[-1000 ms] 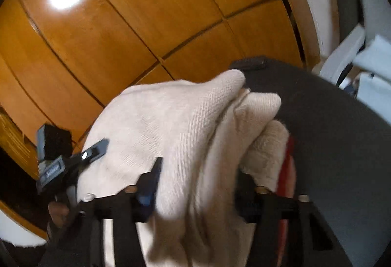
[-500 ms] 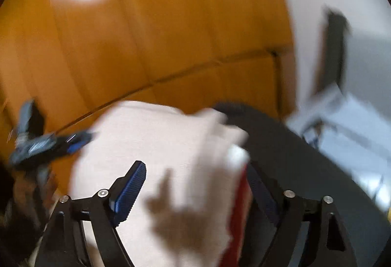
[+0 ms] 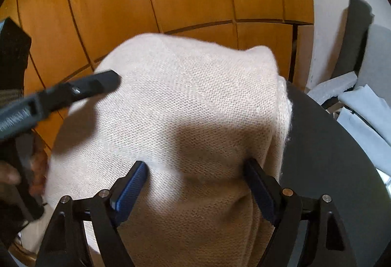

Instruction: Fold clothes

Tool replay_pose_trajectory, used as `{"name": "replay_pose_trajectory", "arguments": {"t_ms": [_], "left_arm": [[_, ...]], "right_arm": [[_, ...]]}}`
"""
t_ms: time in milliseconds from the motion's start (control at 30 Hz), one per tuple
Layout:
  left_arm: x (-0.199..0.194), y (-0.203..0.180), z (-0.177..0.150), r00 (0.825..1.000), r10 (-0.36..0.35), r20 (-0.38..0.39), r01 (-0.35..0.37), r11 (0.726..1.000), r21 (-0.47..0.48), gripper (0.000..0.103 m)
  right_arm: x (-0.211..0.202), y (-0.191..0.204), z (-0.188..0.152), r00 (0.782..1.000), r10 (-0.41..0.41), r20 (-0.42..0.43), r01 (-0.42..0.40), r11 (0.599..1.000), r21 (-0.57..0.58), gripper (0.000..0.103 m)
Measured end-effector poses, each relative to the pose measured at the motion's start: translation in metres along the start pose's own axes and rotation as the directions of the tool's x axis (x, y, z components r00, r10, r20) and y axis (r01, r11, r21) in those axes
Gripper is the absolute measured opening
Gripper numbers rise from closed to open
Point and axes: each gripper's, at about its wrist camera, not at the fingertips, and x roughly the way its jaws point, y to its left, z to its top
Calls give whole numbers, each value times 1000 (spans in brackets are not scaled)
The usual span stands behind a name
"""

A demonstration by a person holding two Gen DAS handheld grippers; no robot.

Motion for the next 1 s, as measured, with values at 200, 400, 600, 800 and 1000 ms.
{"name": "replay_pose_trajectory", "arguments": {"t_ms": [200, 400, 600, 800, 1000], "left_arm": [[-61, -7, 3, 978, 200, 58, -198, 979, -39, 67], [-93, -34, -11, 943, 330, 29, -331, 944, 4, 66], [-119, -49, -22, 957, 291, 10, -291, 954, 76, 44], [-141, -38, -32, 927, 371, 47, -373, 927, 42, 43], [-136, -33, -39, 952, 306, -15, -306, 952, 16, 43]], "right_arm": [[-64, 21, 3, 983, -157, 92, 151, 986, 67, 101], [-93, 53, 23, 917, -371, 148, 376, 927, -7, 103], [-105, 79, 19, 874, -428, 231, 445, 896, -20, 103], [-103, 85, 13, 885, -422, 197, 431, 902, -1, 103], [-90, 92, 11, 909, -380, 170, 390, 920, -28, 103]]}}
